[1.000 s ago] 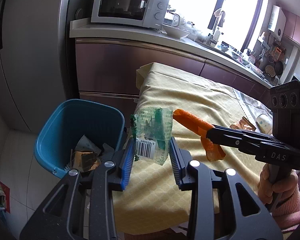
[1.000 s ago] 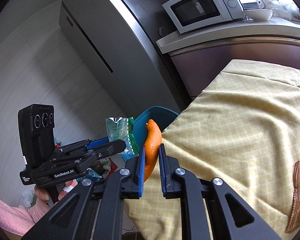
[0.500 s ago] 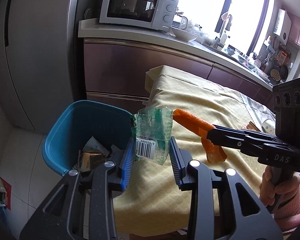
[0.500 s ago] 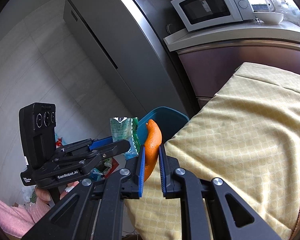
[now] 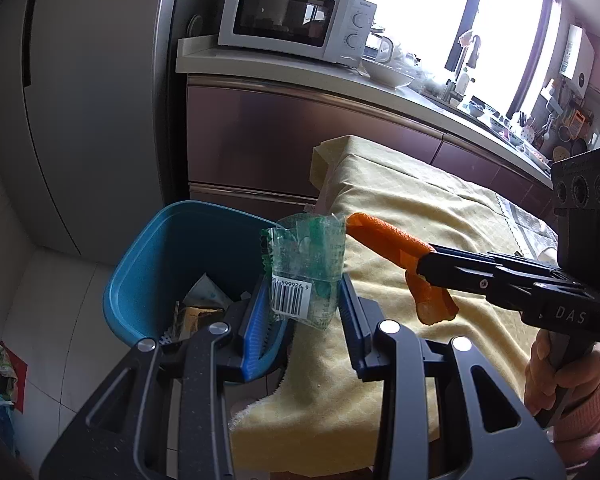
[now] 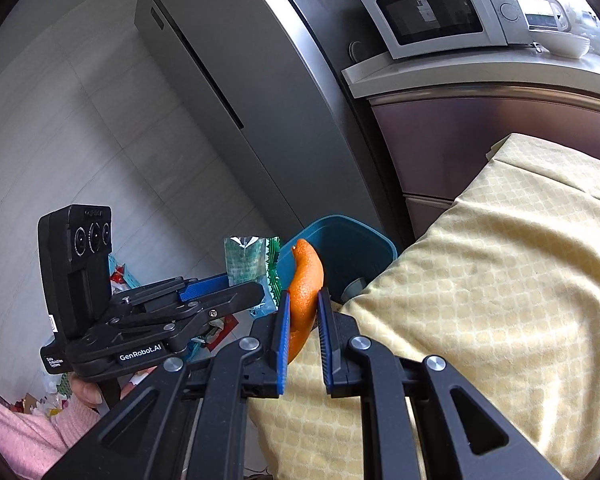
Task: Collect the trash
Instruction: 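Carry the plastic wrapper in the left gripper and peel in the right to the teal bin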
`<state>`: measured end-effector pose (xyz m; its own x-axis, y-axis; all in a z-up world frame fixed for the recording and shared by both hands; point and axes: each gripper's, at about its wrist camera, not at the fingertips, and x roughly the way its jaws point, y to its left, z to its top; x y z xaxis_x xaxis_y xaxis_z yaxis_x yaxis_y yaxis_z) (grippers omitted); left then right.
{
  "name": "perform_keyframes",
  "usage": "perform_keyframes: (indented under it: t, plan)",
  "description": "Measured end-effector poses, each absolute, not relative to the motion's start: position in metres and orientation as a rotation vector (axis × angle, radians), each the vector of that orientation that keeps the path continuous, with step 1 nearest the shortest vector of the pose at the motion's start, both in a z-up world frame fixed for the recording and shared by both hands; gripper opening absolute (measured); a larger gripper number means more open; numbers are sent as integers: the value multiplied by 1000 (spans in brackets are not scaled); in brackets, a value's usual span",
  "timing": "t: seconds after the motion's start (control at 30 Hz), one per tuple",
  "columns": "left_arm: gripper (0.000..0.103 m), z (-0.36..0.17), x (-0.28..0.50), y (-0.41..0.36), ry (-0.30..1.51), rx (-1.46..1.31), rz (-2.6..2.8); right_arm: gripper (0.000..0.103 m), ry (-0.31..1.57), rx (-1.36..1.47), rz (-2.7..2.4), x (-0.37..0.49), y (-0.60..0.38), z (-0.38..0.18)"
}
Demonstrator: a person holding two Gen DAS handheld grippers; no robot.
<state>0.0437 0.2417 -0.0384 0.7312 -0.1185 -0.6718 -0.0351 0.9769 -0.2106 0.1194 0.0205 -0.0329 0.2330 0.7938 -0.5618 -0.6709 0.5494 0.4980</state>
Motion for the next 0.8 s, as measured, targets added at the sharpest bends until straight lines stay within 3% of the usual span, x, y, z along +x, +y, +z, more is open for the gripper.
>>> perform_keyframes:
  t: [0.8]
  plan:
    - [34, -45, 54, 253, 765, -221, -5, 12, 900, 137, 1026, 134, 45, -37]
